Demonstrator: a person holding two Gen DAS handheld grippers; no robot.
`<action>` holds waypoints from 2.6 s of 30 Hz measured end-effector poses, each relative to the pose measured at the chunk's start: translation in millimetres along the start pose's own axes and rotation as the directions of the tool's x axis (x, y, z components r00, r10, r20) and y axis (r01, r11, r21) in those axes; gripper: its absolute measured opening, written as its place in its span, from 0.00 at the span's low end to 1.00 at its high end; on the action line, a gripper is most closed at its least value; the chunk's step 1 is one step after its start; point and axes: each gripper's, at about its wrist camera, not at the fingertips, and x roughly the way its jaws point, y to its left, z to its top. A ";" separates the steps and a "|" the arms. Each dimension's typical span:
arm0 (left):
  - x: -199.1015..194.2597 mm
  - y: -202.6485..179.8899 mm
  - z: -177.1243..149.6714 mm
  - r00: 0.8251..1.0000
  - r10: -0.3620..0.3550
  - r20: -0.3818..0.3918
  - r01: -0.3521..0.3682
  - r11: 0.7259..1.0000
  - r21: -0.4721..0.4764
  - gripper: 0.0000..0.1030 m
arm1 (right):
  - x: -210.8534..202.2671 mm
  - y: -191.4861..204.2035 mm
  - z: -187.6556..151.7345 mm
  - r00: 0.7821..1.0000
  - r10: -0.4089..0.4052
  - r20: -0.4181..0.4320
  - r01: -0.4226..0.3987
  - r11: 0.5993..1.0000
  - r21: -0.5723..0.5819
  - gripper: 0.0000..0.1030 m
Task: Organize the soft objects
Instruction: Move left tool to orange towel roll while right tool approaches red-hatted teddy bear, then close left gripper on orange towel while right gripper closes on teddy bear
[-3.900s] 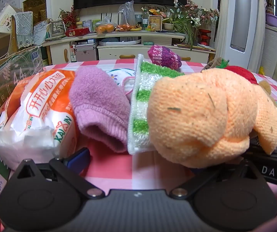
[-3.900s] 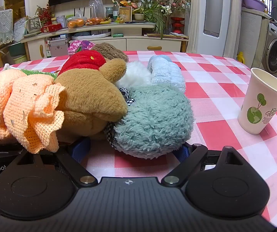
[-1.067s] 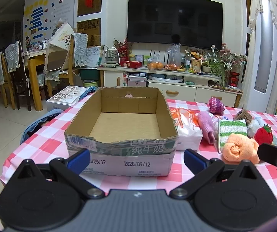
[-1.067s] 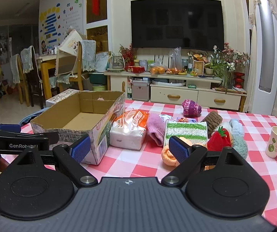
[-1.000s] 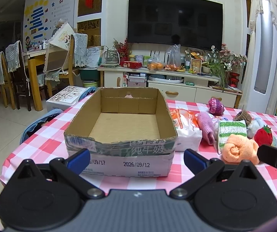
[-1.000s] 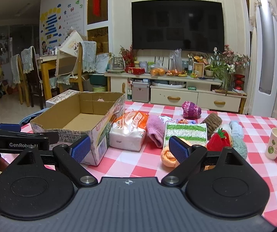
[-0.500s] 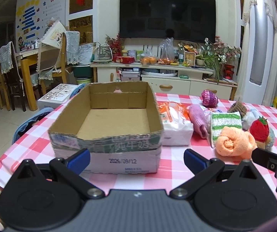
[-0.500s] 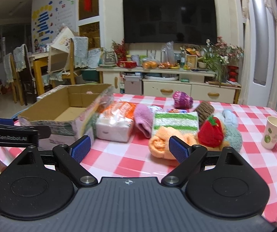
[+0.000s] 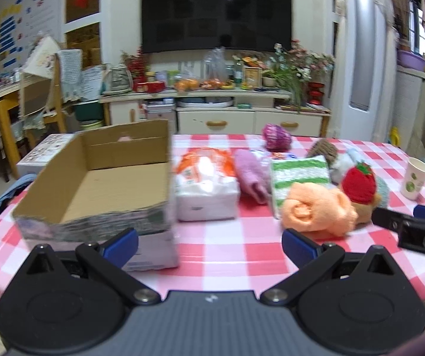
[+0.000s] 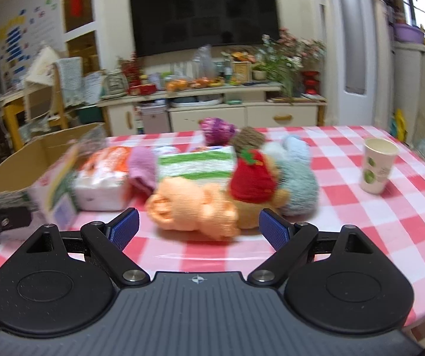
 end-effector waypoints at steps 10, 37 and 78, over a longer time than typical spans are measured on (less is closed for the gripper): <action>39.1 -61.4 5.7 0.989 -0.135 -0.062 0.143 0.979 0.143 0.99 | 20.8 -56.6 2.1 0.998 -0.048 0.032 0.044 0.992 0.114 1.00; 168.2 -98.9 34.7 0.911 -0.350 -0.219 0.385 0.912 0.141 0.94 | 103.3 -56.5 30.0 0.990 0.131 -0.058 -0.126 0.988 0.084 1.00; 107.7 40.0 96.3 0.958 -0.282 0.056 0.288 0.946 -0.148 0.72 | 91.8 2.3 71.0 0.966 0.259 0.020 -0.257 0.939 0.229 0.75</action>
